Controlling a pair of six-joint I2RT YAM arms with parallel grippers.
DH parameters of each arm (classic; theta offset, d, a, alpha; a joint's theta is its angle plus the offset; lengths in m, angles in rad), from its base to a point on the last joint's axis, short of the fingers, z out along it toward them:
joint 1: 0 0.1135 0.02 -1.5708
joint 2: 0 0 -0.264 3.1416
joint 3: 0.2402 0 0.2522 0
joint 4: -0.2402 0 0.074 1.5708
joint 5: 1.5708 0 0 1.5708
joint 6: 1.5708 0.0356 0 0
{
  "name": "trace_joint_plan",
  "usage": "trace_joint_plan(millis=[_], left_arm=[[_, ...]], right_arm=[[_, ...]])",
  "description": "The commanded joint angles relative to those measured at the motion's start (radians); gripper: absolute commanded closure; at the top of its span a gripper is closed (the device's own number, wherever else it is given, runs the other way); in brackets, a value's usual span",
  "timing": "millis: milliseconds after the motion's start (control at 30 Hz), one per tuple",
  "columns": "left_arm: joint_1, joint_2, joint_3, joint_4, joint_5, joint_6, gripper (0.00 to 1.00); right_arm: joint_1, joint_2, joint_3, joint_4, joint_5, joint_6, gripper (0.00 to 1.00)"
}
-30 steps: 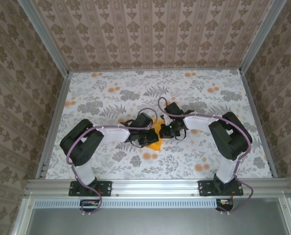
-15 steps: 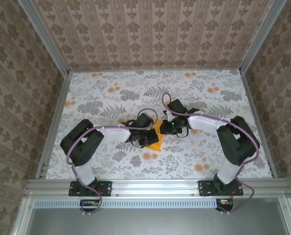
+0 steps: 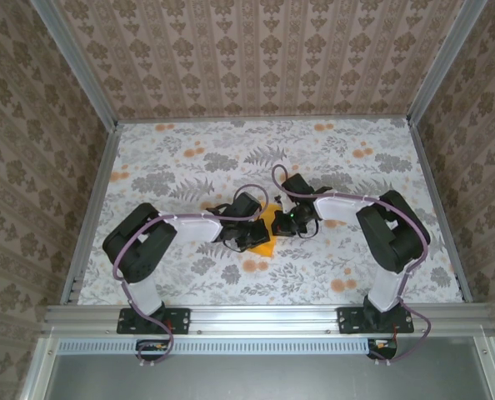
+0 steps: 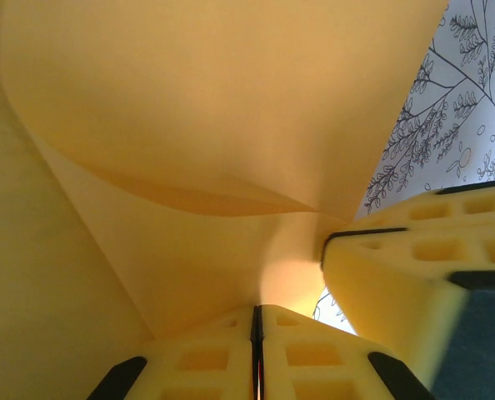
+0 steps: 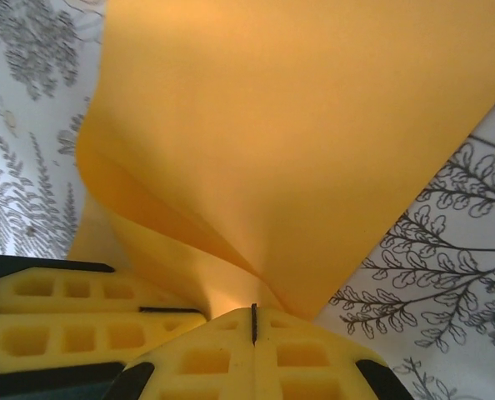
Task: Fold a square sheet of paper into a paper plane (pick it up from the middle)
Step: Fold the triangle a second time at the center of the table.
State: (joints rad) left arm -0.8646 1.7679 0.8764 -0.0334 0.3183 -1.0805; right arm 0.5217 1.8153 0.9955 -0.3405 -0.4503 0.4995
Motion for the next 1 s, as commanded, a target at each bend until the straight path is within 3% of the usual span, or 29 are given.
trace_joint_plan(millis=[0,367,667,967], left_arm=[[-0.007,0.015,0.001,-0.073,-0.018,0.002,0.89],[0.036,-0.087,-0.031,0.033,-0.025,0.104,0.87],[0.064,-0.031,-0.021,0.030,0.017,0.114,0.87],[0.081,0.028,-0.012,-0.032,-0.010,0.102,0.86]], right_arm=[[0.003,0.034,-0.003,-0.011,-0.023,-0.012,0.98],[0.003,0.112,-0.007,-0.095,0.092,-0.048,0.99],[0.003,0.131,-0.008,-0.105,0.104,-0.059,0.99],[0.003,0.144,-0.008,-0.117,0.123,-0.070,0.99]])
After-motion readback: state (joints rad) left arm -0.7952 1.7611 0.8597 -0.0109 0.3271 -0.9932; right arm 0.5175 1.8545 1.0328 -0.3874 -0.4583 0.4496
